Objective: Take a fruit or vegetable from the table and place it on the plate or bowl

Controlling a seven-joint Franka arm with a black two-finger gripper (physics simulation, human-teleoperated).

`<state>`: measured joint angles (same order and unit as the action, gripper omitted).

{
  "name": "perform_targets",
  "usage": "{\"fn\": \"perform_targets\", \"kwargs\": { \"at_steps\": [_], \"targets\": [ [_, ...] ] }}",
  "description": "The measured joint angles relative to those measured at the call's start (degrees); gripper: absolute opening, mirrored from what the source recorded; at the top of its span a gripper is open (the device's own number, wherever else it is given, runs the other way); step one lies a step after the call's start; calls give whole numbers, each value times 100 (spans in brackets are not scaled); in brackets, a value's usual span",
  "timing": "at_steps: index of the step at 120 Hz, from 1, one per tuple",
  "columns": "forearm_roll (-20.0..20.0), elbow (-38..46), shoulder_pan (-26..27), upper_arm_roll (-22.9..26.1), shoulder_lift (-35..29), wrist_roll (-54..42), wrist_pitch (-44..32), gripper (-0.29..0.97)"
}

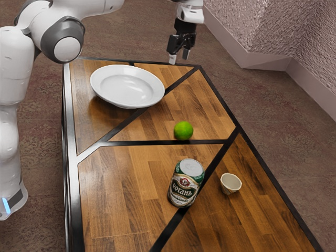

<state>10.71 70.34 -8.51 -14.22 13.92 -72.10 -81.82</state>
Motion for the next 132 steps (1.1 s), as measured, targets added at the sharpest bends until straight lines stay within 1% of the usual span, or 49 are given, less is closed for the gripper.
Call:
{"fn": "perform_targets", "kwargs": {
  "at_steps": [37, 41, 46, 51, 61, 75, 84, 91, 106, 120, 132],
  "targets": [
    [-6, -34, 22, -13, -32, -476, -11, 68],
    [-13, -209, 37, -24, -170, -497, 15, 68],
    [-21, -602, 52, -15, -485, -470, 107, 68],
    [-22, -796, 82, 38, -766, -348, 211, 68],
    [-20, -891, 468, 180, -925, 284, 408, 68],
    [-36, -688, 962, 278, -662, 1507, 598, 68],
    [-34, -605, 924, 275, -311, 2185, 661, 68],
    [84, -588, 848, 275, -20, 2658, 683, 68],
    [227, -549, 964, 303, 522, 3534, 489, 68],
    [252, -367, 951, 275, 699, 4177, 319, 68],
    [245, 239, 962, 263, 752, 4630, -95, 68]
  ]
}}
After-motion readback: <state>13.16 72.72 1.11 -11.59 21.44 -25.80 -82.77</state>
